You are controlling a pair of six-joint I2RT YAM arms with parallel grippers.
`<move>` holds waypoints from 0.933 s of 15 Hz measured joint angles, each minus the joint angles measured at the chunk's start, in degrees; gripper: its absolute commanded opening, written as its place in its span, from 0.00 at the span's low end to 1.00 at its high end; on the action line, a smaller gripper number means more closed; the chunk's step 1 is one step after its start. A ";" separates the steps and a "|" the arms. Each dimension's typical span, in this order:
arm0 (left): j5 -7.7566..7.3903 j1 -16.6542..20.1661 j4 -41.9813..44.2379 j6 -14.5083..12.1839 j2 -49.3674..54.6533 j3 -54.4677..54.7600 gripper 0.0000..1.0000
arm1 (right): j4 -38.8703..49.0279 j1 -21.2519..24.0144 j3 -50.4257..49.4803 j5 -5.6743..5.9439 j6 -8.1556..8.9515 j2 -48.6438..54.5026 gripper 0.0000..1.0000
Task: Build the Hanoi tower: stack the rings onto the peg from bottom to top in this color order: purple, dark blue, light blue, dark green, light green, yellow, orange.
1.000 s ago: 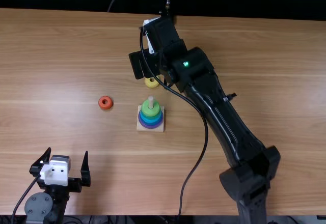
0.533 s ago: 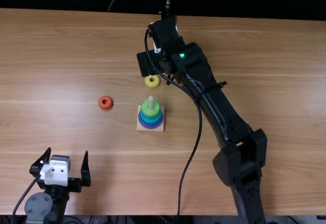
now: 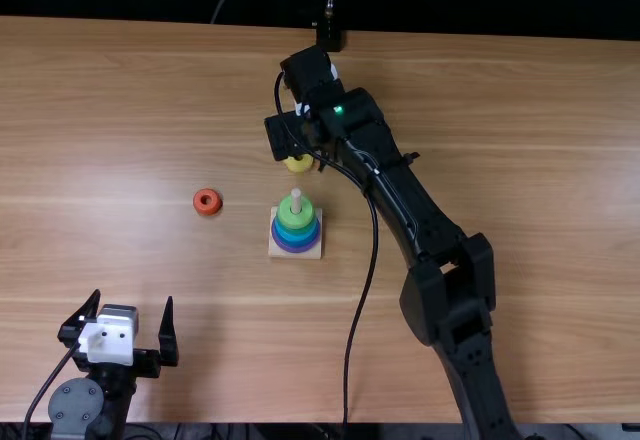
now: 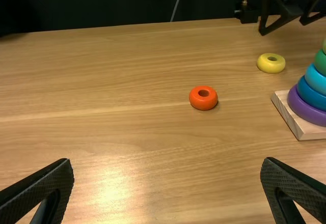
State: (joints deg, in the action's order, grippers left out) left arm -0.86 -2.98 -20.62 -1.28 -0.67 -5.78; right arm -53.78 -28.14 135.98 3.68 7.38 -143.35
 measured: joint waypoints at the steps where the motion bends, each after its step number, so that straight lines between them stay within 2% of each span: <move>1: 0.00 0.00 0.00 0.00 -0.02 0.00 1.00 | 0.07 0.02 0.72 0.00 0.02 -0.39 1.00; 14: 0.00 0.00 0.02 -0.02 -0.02 0.00 1.00 | -0.81 -1.49 1.27 0.04 0.02 -4.83 1.00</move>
State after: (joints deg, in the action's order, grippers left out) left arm -0.86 -2.98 -20.60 -1.30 -0.69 -5.78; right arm -54.59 -29.63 137.25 3.73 7.40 -148.18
